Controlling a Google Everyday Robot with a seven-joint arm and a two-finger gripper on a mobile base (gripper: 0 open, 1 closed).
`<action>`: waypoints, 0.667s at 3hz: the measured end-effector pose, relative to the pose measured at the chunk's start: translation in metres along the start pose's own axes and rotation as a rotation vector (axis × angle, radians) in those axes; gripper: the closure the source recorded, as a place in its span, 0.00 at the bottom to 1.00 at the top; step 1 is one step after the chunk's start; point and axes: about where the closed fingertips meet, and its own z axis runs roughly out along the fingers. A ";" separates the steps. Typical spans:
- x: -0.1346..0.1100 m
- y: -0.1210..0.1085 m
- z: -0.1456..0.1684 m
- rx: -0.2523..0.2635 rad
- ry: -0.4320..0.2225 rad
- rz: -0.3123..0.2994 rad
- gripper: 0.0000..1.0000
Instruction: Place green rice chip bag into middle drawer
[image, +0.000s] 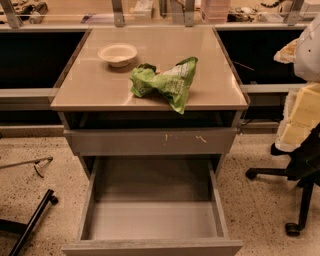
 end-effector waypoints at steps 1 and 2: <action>0.000 0.000 0.000 0.000 0.000 0.000 0.00; -0.023 -0.008 0.027 -0.011 -0.051 -0.048 0.00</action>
Offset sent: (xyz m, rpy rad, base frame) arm 0.0549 0.0647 -0.0578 0.1011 -0.0116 0.1693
